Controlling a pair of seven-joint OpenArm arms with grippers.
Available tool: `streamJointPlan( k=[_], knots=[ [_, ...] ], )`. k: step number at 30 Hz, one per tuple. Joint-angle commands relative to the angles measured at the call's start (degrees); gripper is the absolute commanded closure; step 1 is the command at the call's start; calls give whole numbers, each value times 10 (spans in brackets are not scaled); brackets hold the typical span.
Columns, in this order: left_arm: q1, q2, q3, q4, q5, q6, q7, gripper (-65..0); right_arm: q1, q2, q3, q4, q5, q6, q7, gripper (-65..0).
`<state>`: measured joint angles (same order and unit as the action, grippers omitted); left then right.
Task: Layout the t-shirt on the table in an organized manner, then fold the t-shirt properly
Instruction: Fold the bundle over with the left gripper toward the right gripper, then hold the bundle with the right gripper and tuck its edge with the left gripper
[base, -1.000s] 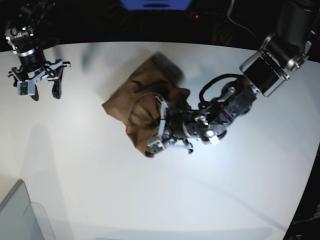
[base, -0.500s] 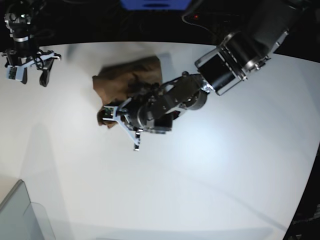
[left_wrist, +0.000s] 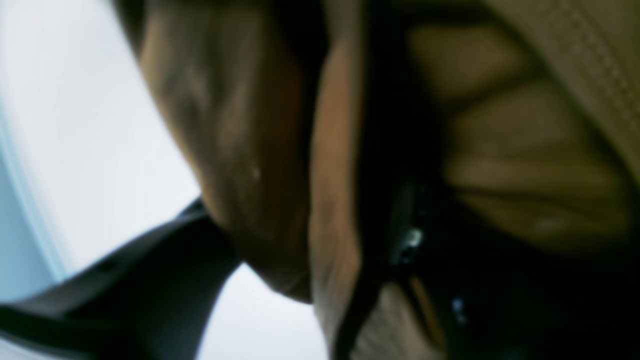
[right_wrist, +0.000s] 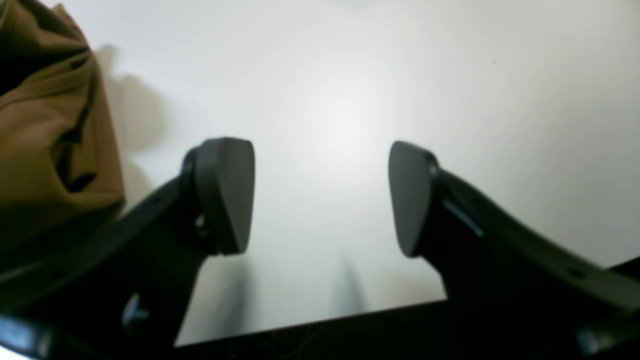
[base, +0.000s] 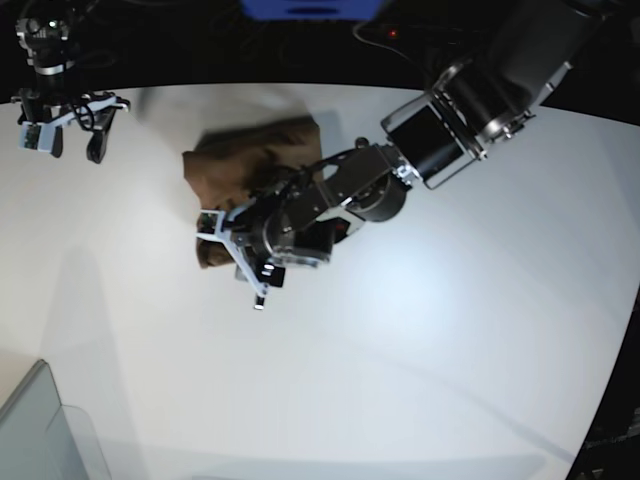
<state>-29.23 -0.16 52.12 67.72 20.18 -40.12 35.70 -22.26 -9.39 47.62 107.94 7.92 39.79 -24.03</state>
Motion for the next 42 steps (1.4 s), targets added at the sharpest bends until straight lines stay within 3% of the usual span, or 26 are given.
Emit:
streamJointPlan(
  k=[1, 4, 10, 15, 19, 24, 31, 38, 42],
  knots=[
    [-14, 6, -2, 22, 4, 1, -7, -363, -1, 4, 2, 9, 12, 2, 15, -418],
    [-14, -2, -5, 70, 32, 1, -6, -432, -1, 4, 1, 9, 12, 2, 15, -418],
    [-13, -8, -19, 137, 84, 1, 8, -432, 0, 4, 0, 8, 12, 2, 15, -418],
    [-11, -14, -82, 186, 97, 1, 50, -432, 3, 4, -11, 8, 12, 2, 15, -418],
    [32, -32, -200, 259, 91, 1, 94, -432, 4, 4, -51, 7, 12, 2, 16, -418],
    [145, -29, -370, 334, 91, 1, 140, -430, 26, 7, -96, -36, 10, 2, 20, -418],
    [308, -26, -586, 403, 89, 1, 149, -429, 66, 29, -138, -108, 10, 2, 20, -418],
    [391, -30, -773, 444, -13, 1, 151, -429, 43, 27, -201, -109, 12, 2, 21, -417],
    [411, -30, -845, 444, -54, 1, 151, -429, 25, 27, -225, -109, 12, 2, 21, -417]
  ],
)
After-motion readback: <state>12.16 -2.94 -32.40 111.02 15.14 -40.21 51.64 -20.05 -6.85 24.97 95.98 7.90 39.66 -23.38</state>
